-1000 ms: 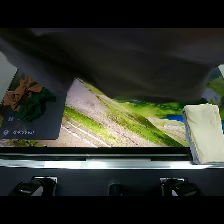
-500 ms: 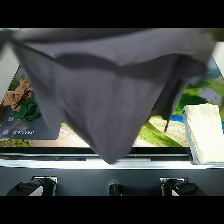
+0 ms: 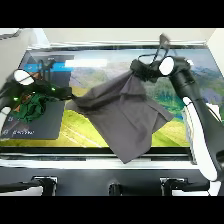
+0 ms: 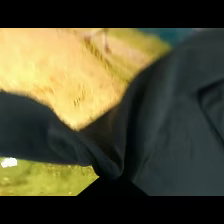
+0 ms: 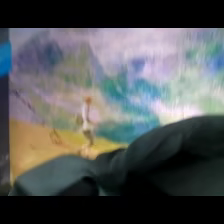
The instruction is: Fold the shirts.
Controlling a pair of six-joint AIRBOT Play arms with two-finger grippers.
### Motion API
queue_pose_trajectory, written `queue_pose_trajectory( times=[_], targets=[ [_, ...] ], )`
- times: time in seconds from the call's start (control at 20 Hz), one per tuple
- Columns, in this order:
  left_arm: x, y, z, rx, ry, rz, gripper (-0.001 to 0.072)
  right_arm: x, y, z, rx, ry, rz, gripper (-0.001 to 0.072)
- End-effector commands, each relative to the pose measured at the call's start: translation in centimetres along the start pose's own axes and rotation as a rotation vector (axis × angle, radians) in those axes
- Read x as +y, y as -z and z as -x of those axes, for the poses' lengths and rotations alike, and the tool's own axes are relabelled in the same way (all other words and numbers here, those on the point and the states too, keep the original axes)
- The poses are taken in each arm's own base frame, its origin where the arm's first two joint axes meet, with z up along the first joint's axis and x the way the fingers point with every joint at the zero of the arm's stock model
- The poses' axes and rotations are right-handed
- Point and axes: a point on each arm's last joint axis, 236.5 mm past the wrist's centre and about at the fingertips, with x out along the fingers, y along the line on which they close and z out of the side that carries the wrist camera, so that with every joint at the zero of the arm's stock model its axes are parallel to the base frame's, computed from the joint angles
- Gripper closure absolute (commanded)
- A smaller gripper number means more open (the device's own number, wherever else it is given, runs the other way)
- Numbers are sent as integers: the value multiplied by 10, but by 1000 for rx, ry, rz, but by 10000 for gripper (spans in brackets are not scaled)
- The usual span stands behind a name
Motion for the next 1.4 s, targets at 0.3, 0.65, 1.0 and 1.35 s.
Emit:
queue_pose_trajectory(
  times=[0.3, 0.65, 1.0, 1.35],
  targets=[
    [28, 15, -30, 96, 45, 26, 669, -126, 112, 107, 658, 165, 40, 165],
    [32, 17, -29, 106, 47, -1, 670, -151, 370, 114, 888, 64, -329, 145],
    [29, 26, -28, 144, 57, -1, 669, -122, 382, 52, 642, 2, -447, 143],
    [-10, -14, 26, -30, 102, -134, 670, -87, 283, 55, 416, -68, -74, 658]
  ],
)
